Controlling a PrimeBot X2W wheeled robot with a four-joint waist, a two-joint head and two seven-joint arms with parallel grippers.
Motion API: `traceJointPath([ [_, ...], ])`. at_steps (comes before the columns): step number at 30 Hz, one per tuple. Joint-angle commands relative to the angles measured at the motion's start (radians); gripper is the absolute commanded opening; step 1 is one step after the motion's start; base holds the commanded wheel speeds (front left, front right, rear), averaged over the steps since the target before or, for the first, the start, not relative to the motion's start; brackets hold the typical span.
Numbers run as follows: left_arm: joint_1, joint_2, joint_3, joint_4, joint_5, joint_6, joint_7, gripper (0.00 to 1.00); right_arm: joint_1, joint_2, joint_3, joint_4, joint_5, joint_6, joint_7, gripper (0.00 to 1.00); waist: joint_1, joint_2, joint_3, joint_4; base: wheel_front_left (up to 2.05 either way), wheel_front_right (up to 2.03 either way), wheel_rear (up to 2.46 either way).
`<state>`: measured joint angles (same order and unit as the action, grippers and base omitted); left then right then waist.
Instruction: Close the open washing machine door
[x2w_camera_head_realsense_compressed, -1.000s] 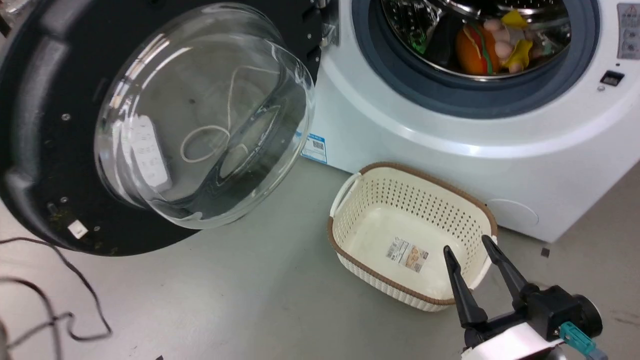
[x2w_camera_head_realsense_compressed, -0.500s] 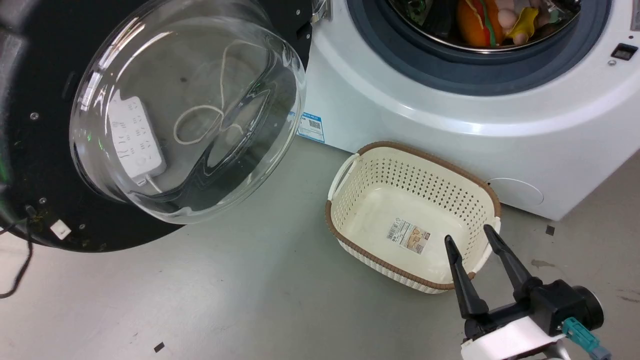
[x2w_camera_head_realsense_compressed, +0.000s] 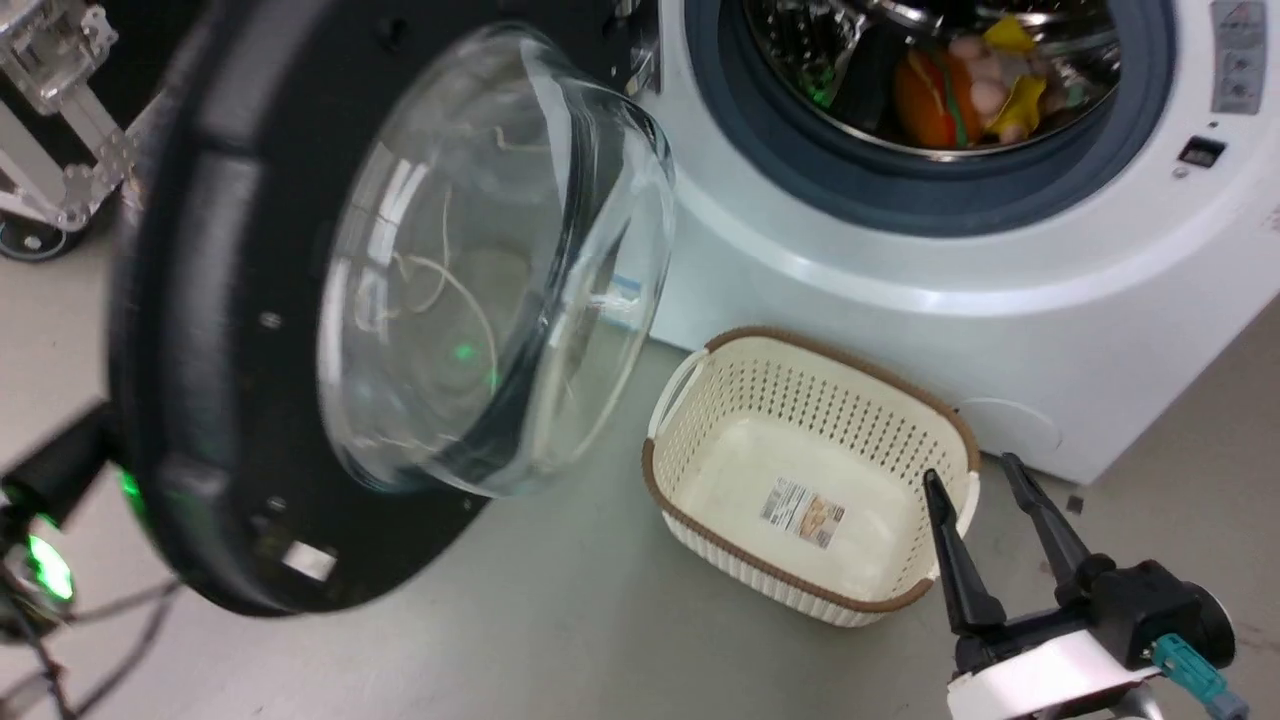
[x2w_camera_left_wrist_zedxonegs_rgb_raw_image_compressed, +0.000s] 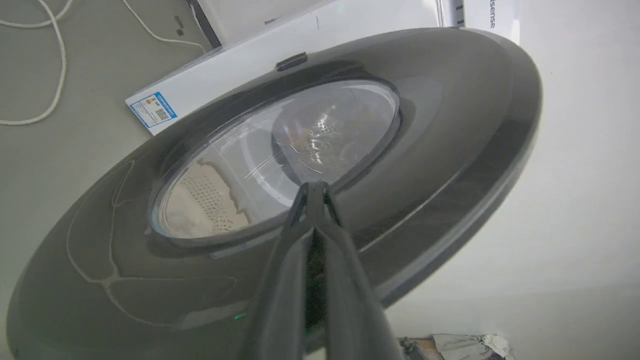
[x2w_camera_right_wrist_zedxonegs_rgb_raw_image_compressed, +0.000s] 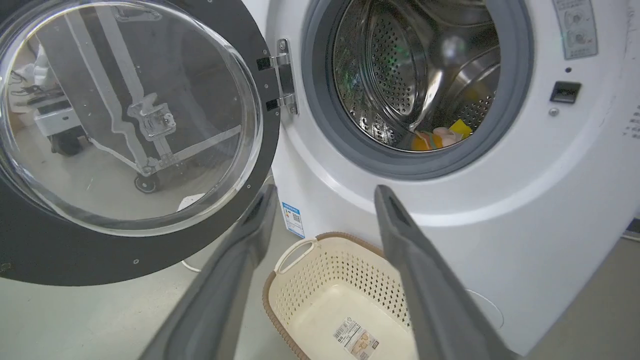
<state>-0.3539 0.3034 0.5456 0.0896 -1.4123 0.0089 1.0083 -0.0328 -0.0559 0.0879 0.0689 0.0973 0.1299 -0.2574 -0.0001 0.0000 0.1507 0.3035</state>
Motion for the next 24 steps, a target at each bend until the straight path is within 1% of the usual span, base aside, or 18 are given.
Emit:
traceJointPath([
  [1,0.053,-0.029,-0.017,-0.04,-0.013,-0.003,0.026,0.0,0.004,0.003,-0.015,0.006,0.003,0.001,-0.004,1.0,0.0001,0.0,-0.032,-0.014,0.0,0.0,0.0],
  [4,0.123,-0.086,-0.058,-0.111,-0.015,-0.004,0.053,0.0,0.012,0.005,-0.035,0.013,0.01,0.001,-0.004,1.0,0.0001,0.0,-0.06,-0.027,0.0,0.0,0.0],
  [8,0.204,-0.183,-0.128,-0.199,-0.009,0.009,0.062,0.0,0.023,0.005,-0.06,0.017,0.033,0.001,-0.004,1.0,0.0001,0.0,-0.086,-0.048,0.0,0.0,0.0],
  [10,0.248,-0.212,-0.171,-0.222,-0.012,0.007,0.072,0.0,0.026,0.005,-0.072,0.018,0.04,0.001,-0.004,1.0,0.0001,0.0,-0.093,-0.064,0.0,0.0,0.0],
  [12,0.289,-0.235,-0.218,-0.24,-0.013,0.006,0.059,0.0,0.026,0.005,-0.082,0.019,0.043,0.001,-0.004,1.0,0.0001,0.0,-0.093,-0.083,0.0,0.0,0.0],
  [17,0.356,-0.252,-0.355,-0.243,-0.058,-0.01,-0.026,0.0,0.018,0.006,-0.106,0.02,0.037,0.001,-0.004,1.0,0.0001,0.0,-0.074,-0.144,0.0,0.0,0.0],
  [21,0.362,-0.253,-0.496,-0.201,-0.115,-0.046,-0.158,0.0,0.005,0.006,-0.107,0.021,0.026,0.001,-0.004,1.0,0.0001,0.0,-0.044,-0.212,0.0,0.0,0.0],
  [24,0.335,-0.253,-0.592,-0.16,-0.143,-0.07,-0.26,0.0,-0.005,0.006,-0.11,0.018,0.02,0.001,-0.004,1.0,0.0001,0.0,-0.014,-0.269,0.0,0.0,0.0],
])
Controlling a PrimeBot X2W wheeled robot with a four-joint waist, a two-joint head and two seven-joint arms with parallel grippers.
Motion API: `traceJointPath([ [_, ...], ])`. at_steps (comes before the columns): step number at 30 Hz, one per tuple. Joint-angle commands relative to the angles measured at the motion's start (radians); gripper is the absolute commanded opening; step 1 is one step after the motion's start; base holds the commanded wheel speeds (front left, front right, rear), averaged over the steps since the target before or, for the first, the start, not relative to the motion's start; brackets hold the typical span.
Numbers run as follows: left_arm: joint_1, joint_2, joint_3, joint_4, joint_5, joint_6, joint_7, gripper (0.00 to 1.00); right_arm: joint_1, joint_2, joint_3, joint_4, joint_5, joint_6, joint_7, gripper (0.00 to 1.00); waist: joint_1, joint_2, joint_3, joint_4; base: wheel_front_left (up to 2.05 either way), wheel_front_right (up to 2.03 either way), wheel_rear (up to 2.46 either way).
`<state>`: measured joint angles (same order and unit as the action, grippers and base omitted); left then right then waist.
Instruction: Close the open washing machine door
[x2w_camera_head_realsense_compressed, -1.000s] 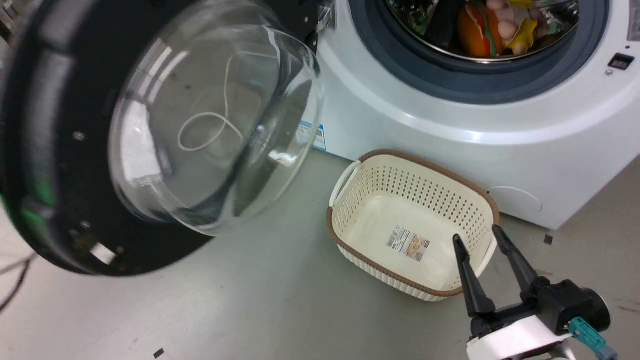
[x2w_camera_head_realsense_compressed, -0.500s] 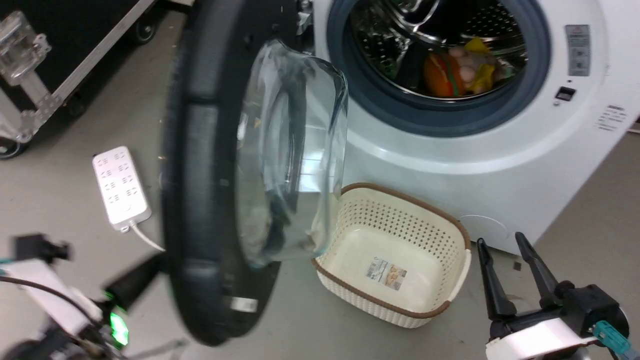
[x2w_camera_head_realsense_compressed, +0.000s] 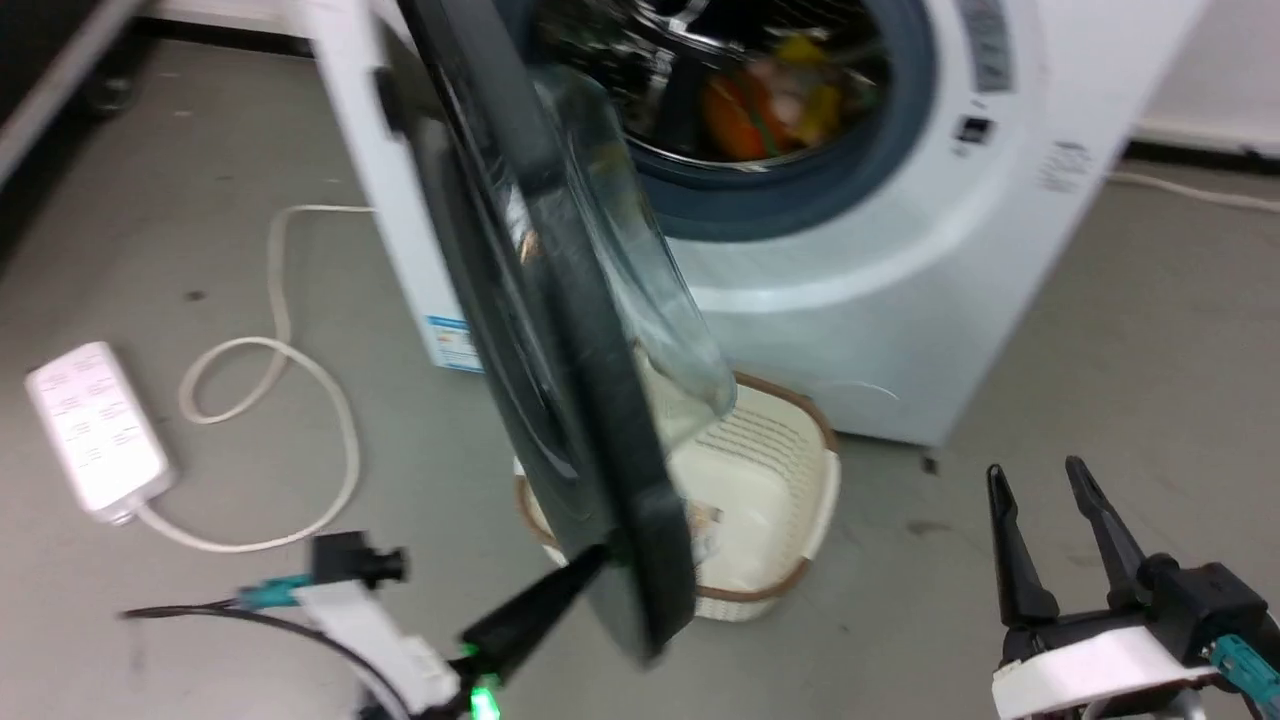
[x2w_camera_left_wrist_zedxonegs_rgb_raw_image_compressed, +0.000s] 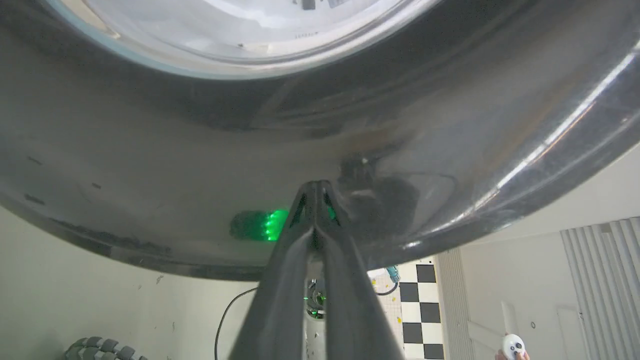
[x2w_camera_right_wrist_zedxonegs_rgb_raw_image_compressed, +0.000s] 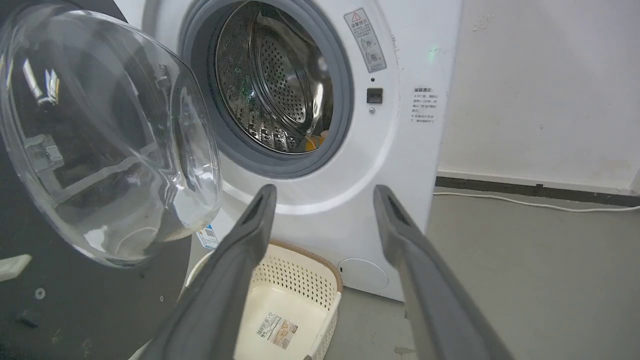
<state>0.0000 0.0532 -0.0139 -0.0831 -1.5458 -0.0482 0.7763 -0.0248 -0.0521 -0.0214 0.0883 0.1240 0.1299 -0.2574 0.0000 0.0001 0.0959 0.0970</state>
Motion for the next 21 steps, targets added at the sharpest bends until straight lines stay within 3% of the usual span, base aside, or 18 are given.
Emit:
traceJointPath([
  [1,-0.032,-0.003,-0.063,0.025,-0.013,-0.021,-0.058,0.0,-0.018,0.002,-0.002,-0.002,-0.007,0.001,-0.004,1.0,0.0,-0.0001,0.053,-0.084,0.0,0.0,0.0],
  [10,-0.236,-0.003,-0.224,0.161,-0.034,-0.061,-0.328,0.0,-0.064,0.002,-0.009,-0.012,0.024,0.001,-0.004,1.0,0.0,-0.0001,0.185,-0.296,0.0,0.0,0.0],
  [17,-0.455,-0.003,-0.263,0.299,-0.071,-0.065,-0.532,0.0,-0.087,0.002,0.007,-0.001,0.075,0.001,-0.004,1.0,0.0,-0.0001,0.259,-0.441,0.0,0.0,0.0],
  [21,-0.555,-0.003,-0.265,0.376,-0.082,-0.062,-0.614,0.0,-0.094,0.002,0.015,0.005,0.094,0.001,-0.004,1.0,0.0,-0.0001,0.274,-0.482,0.0,0.0,0.0],
])
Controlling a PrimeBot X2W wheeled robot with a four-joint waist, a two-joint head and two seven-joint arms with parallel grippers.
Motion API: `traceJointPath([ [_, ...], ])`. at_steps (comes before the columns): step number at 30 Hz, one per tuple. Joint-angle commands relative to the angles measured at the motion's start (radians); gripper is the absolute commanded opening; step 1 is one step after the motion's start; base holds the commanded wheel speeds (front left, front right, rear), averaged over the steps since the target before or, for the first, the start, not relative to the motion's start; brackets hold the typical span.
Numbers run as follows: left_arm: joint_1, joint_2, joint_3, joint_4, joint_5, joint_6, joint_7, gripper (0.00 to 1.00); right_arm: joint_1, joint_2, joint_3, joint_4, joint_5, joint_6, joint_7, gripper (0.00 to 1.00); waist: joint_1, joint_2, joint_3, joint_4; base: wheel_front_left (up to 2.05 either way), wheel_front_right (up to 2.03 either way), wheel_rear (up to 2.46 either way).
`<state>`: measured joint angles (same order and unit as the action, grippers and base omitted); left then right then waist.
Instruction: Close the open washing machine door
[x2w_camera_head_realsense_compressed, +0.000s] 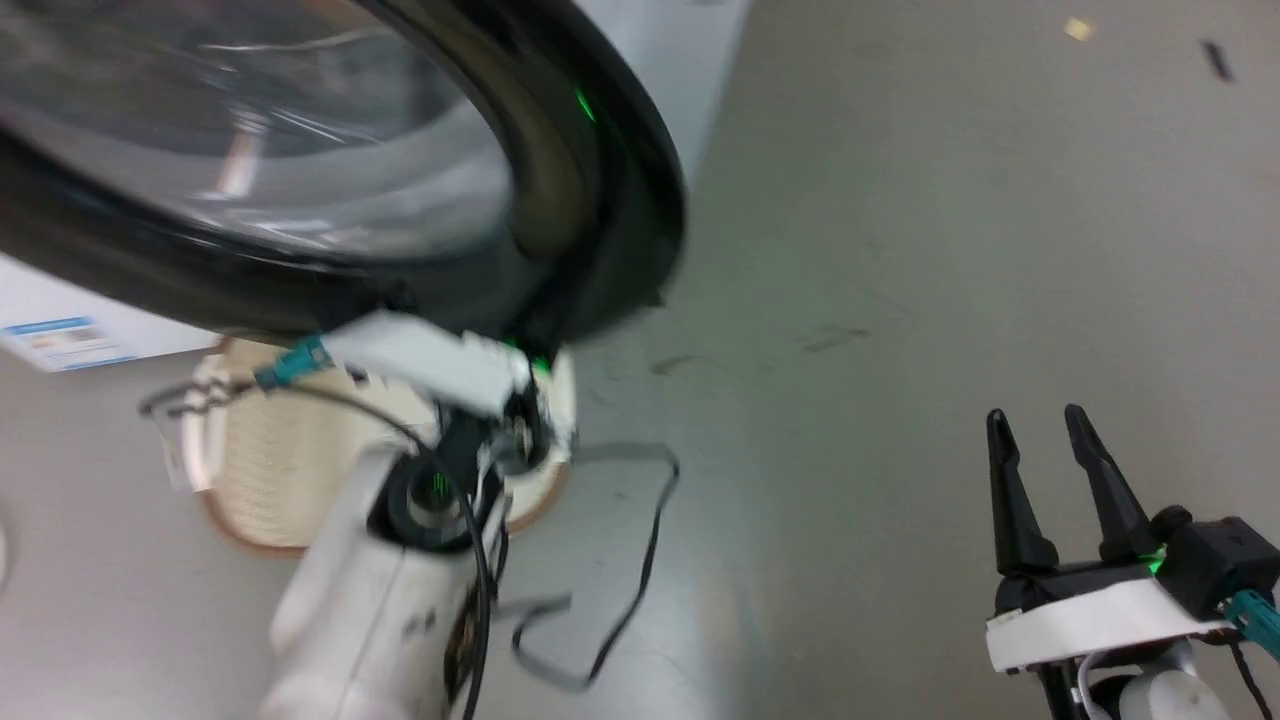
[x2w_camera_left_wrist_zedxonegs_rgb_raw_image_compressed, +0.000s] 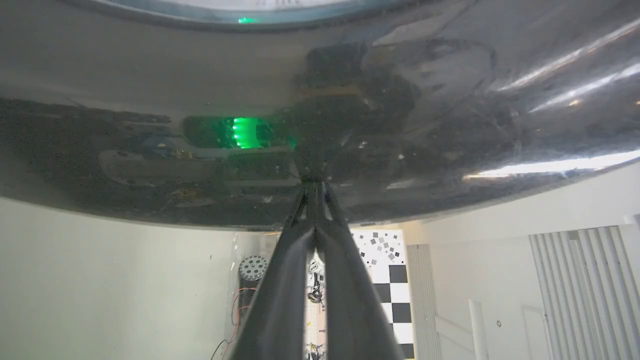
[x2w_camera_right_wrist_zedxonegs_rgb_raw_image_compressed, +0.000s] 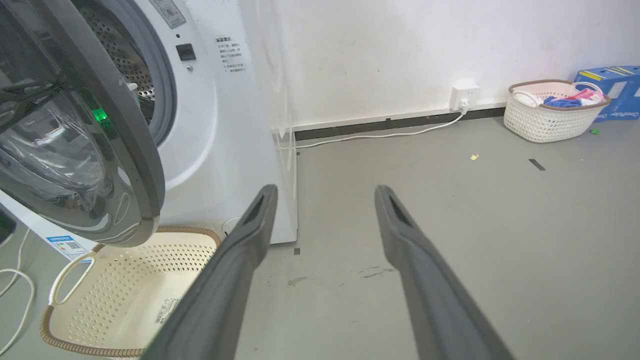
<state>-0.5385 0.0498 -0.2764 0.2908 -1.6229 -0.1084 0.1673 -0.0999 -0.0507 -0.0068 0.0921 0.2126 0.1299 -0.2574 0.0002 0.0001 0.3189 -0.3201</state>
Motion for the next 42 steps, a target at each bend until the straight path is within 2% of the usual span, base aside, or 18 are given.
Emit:
traceJointPath([
  [1,-0.081,0.001,0.0,0.055,-0.009,-0.003,-0.061,0.0,-0.023,0.0,0.009,0.005,0.014,0.001,-0.004,1.0,-0.0002,-0.0001,0.055,-0.085,0.0,0.0,0.0],
  [2,-0.081,0.001,0.0,0.055,-0.009,-0.003,-0.061,0.0,-0.023,0.0,0.009,0.005,0.014,0.001,-0.004,1.0,-0.0002,-0.0001,0.055,-0.085,0.0,0.0,0.0],
  [4,-0.174,0.001,-0.002,0.13,-0.034,-0.006,-0.14,0.0,-0.026,0.0,0.018,0.009,0.022,0.001,-0.004,1.0,-0.0002,-0.0001,0.059,-0.101,0.0,0.0,0.0],
  [8,-0.243,0.001,-0.019,0.194,-0.064,-0.011,-0.189,0.0,-0.027,0.0,0.02,0.012,0.025,0.001,-0.004,1.0,-0.0002,-0.0001,0.053,-0.101,0.0,0.0,0.0],
  [11,-0.277,0.001,-0.056,0.261,-0.098,-0.019,-0.207,0.0,-0.021,0.0,0.016,0.011,0.018,0.001,-0.004,1.0,-0.0002,-0.0001,0.029,-0.075,0.0,0.0,0.0],
  [15,-0.258,0.001,-0.076,0.267,-0.109,-0.021,-0.2,0.0,-0.017,0.0,0.01,0.004,0.008,0.001,-0.004,1.0,-0.0002,-0.0001,0.001,-0.043,0.0,0.0,0.0],
  [21,-0.085,0.034,-0.132,0.116,-0.024,-0.022,-0.191,0.0,0.007,0.0,-0.013,-0.001,0.043,0.001,-0.004,1.0,-0.0002,-0.0001,-0.084,0.037,0.0,0.0,0.0],
  [25,0.072,0.104,-0.19,-0.001,0.09,-0.022,-0.234,0.0,0.038,0.0,-0.025,-0.01,0.023,0.001,-0.004,1.0,-0.0002,-0.0001,-0.147,0.105,0.0,0.0,0.0],
  [27,0.136,0.162,-0.236,-0.036,0.208,-0.022,-0.296,0.92,0.055,0.0,-0.024,-0.015,0.014,0.001,-0.004,1.0,-0.0002,-0.0001,-0.177,0.139,0.0,0.0,0.0],
  [28,0.164,0.192,-0.255,-0.042,0.273,-0.022,-0.337,1.0,0.064,0.0,-0.021,-0.018,0.008,0.001,-0.004,1.0,-0.0002,-0.0001,-0.191,0.155,0.0,0.0,0.0],
  [31,0.226,0.263,-0.278,-0.045,0.479,-0.013,-0.414,1.0,0.085,0.0,-0.01,-0.03,-0.014,0.001,-0.004,1.0,-0.0002,-0.0001,-0.224,0.2,0.0,0.0,0.0],
  [34,0.268,0.302,-0.248,-0.086,0.723,0.052,-0.428,1.0,0.104,0.0,-0.004,-0.042,-0.025,0.001,-0.004,1.0,-0.0002,-0.0001,-0.249,0.242,0.0,0.0,0.0],
  [38,0.362,0.263,-0.119,-0.218,0.985,0.134,-0.429,1.0,0.122,0.0,0.008,-0.054,-0.044,0.001,-0.004,1.0,-0.0002,-0.0001,-0.271,0.282,0.0,0.0,0.0],
  [42,0.462,0.22,-0.027,-0.303,1.176,0.156,-0.429,1.0,0.139,0.0,0.017,-0.06,-0.041,0.001,-0.004,1.0,-0.0002,-0.0001,-0.292,0.31,0.0,0.0,0.0],
])
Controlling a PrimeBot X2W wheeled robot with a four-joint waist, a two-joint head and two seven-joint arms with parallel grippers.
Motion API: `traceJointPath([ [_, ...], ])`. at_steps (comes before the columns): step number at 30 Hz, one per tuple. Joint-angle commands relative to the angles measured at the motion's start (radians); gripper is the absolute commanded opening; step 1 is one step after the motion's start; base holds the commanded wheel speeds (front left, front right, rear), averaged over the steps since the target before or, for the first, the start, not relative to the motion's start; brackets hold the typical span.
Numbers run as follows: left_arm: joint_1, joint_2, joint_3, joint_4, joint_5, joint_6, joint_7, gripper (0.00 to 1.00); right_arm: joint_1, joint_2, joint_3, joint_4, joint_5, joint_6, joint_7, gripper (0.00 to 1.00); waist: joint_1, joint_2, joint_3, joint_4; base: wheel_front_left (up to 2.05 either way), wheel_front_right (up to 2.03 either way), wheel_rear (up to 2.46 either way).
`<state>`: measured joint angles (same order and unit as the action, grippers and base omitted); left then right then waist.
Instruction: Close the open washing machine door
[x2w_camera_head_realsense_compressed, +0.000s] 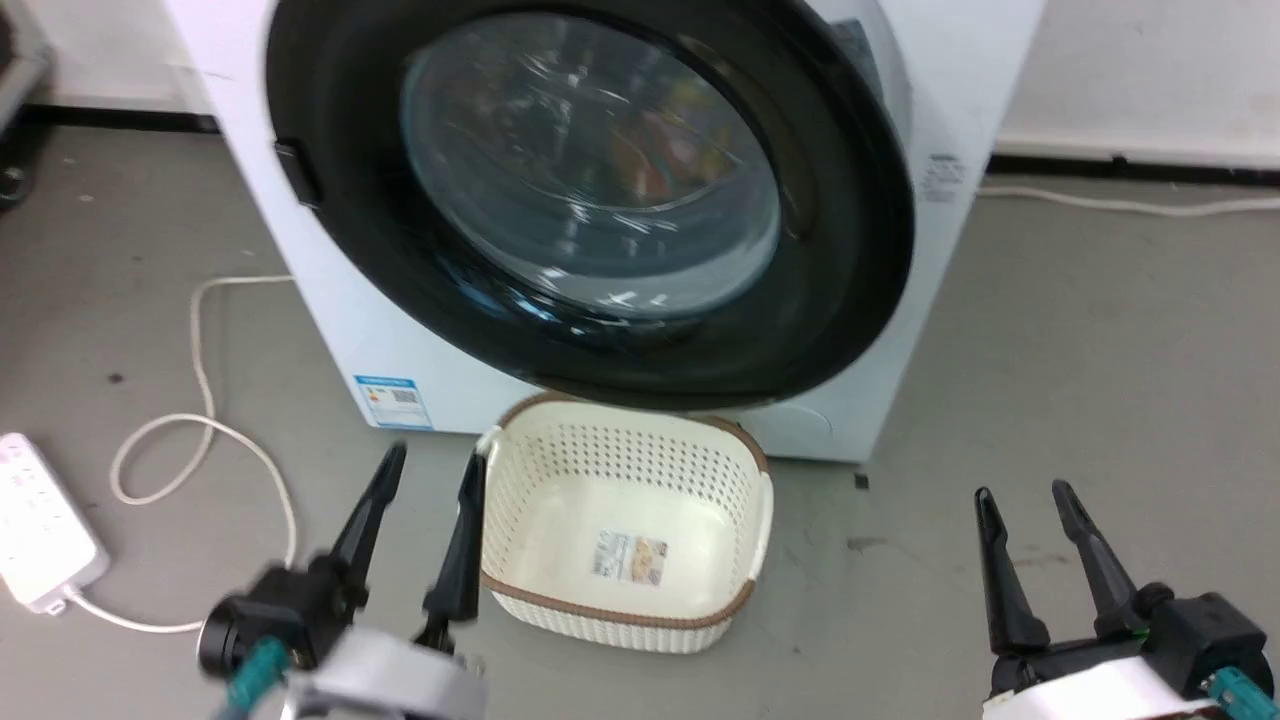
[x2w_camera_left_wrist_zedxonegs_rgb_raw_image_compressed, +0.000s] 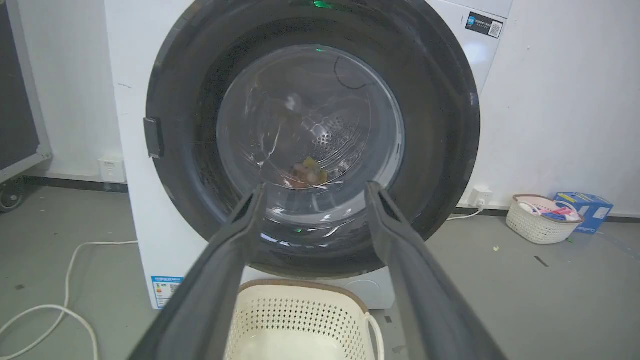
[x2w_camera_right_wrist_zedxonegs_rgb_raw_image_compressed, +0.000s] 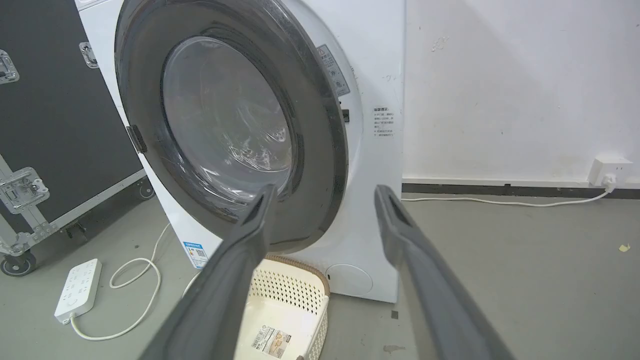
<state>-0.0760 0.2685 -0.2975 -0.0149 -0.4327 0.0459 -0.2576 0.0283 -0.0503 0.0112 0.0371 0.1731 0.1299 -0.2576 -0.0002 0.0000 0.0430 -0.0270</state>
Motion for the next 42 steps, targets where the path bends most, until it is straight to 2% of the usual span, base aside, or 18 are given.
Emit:
traceJointPath([
  [1,0.023,-0.006,0.008,-0.006,0.027,0.005,-0.004,1.0,0.016,0.0,0.002,-0.005,-0.006,0.001,-0.004,1.0,0.0002,0.0,-0.023,0.021,0.0,0.0,0.0],
  [8,0.133,-0.048,0.063,0.015,0.193,0.013,-0.004,1.0,0.049,0.0,0.014,0.022,-0.03,0.001,-0.004,1.0,0.0002,0.0,-0.051,0.044,0.0,0.0,0.0],
  [12,0.158,-0.079,0.092,0.038,0.211,0.012,-0.004,1.0,0.054,0.0,0.017,0.038,-0.037,0.001,-0.004,1.0,0.0002,0.0,-0.059,0.048,0.0,0.0,0.0],
  [17,0.161,-0.093,0.097,0.053,0.252,-0.012,-0.004,1.0,0.059,0.0,0.025,0.06,-0.031,0.001,-0.004,1.0,0.0002,0.0,-0.058,0.064,0.0,0.0,0.0],
  [18,0.159,-0.094,0.098,0.056,0.26,-0.015,-0.004,1.0,0.057,0.0,0.025,0.059,-0.037,0.001,-0.004,0.44,0.0002,0.0,-0.056,0.069,0.0,0.0,0.0],
  [19,0.157,-0.095,0.1,0.057,0.267,-0.018,-0.004,1.0,0.054,0.0,0.024,0.057,-0.039,0.001,-0.004,0.0,0.0002,0.0,-0.053,0.075,0.0,0.0,0.0],
  [25,0.132,-0.107,0.107,0.059,0.306,-0.019,-0.004,1.0,0.012,-0.002,0.07,0.047,-0.089,0.001,0.008,0.0,0.0002,0.0,0.011,0.122,0.0,0.0,0.0],
  [28,0.106,-0.123,0.11,0.051,0.318,-0.015,-0.004,1.0,-0.056,-0.034,0.1,0.029,-0.097,0.001,0.033,0.0,0.0002,0.0,0.069,0.151,0.0,0.0,0.0],
  [31,0.081,-0.14,0.101,0.042,0.332,-0.012,-0.004,1.0,-0.139,-0.1,0.135,0.015,-0.083,0.001,0.069,0.0,0.0002,0.0,0.13,0.185,0.0,0.0,0.0],
  [34,0.045,-0.153,0.095,0.039,0.336,-0.019,-0.004,1.0,-0.235,-0.193,0.152,0.023,-0.035,0.001,0.107,0.0,0.0002,0.0,0.193,0.222,0.0,0.0,0.0],
  [38,0.01,-0.172,0.088,0.036,0.34,-0.022,-0.004,1.0,-0.357,-0.318,0.159,0.072,0.03,0.001,0.149,0.0,0.0002,0.0,0.247,0.266,0.0,0.0,0.0],
  [42,-0.008,-0.183,0.088,0.028,0.341,-0.024,-0.004,1.0,-0.471,-0.4,0.154,0.137,0.106,0.001,0.175,0.0,0.0002,0.0,0.286,0.292,0.0,0.0,0.0],
])
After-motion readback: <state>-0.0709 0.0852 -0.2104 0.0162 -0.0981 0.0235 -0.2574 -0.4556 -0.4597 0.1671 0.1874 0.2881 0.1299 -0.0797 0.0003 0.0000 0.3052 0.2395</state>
